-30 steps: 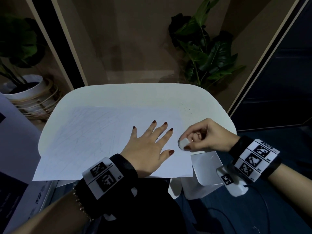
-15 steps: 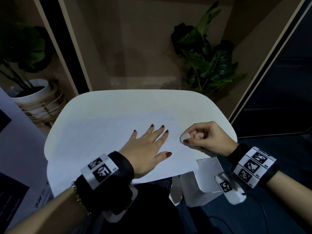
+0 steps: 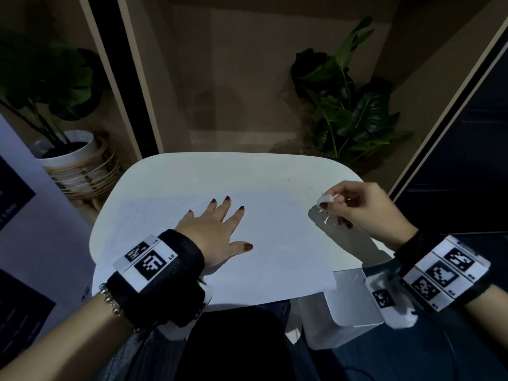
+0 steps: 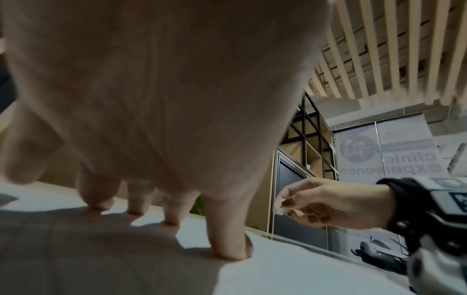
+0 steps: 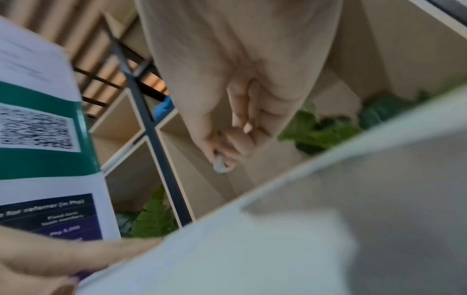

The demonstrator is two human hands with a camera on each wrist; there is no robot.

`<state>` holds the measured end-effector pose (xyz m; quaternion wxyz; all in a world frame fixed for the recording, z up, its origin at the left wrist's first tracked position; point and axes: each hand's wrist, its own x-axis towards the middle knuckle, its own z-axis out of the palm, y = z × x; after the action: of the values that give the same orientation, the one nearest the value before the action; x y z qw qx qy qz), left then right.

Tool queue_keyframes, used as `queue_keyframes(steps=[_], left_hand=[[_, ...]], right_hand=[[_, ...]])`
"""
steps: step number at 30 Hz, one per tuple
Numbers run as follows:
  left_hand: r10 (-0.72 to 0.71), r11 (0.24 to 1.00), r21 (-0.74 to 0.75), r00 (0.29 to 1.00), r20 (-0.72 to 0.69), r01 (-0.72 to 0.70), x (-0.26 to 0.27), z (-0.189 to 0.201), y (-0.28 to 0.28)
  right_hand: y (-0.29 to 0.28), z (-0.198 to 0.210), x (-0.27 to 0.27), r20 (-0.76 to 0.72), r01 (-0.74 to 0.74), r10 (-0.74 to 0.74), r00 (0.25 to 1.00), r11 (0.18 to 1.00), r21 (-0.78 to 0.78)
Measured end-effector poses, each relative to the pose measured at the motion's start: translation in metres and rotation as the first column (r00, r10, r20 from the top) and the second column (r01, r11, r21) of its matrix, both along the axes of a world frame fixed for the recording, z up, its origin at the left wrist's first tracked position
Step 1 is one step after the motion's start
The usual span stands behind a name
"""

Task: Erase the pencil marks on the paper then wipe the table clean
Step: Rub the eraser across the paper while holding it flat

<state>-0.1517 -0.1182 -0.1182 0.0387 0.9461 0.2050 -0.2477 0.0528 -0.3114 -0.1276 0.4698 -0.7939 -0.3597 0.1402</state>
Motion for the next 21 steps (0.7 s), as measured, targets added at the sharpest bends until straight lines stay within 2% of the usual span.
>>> queue_keyframes(steps=[4, 10, 15, 18, 21], left_hand=[[0.001, 1.000, 0.010, 0.999, 0.033, -0.001, -0.002, -0.001, 0.001], [-0.061, 0.997, -0.040, 0.995, 0.081, 0.064, 0.002, 0.002, -0.001], [-0.078, 0.995, -0.050, 0.994, 0.076, 0.082, 0.003, -0.004, 0.003], [-0.080, 0.996, -0.043, 0.995, 0.063, 0.083, 0.003, -0.004, 0.002], [-0.082, 0.996, -0.030, 0.995, 0.050, 0.084, 0.003, -0.004, 0.002]], right_hand=[[0.021, 0.023, -0.009, 0.069, -0.142, 0.145, 0.987, 0.989, -0.043], [0.070, 0.004, -0.022, 0.096, -0.277, 0.299, 0.949, 0.941, -0.195], [0.094, -0.003, -0.019, 0.114, -0.255, 0.307, 0.945, 0.907, -0.334], [0.096, 0.005, -0.021, 0.191, -0.262, 0.376, 0.907, 0.857, -0.443], [0.098, 0.015, -0.020, 0.204, -0.277, 0.426, 0.881, 0.816, -0.508]])
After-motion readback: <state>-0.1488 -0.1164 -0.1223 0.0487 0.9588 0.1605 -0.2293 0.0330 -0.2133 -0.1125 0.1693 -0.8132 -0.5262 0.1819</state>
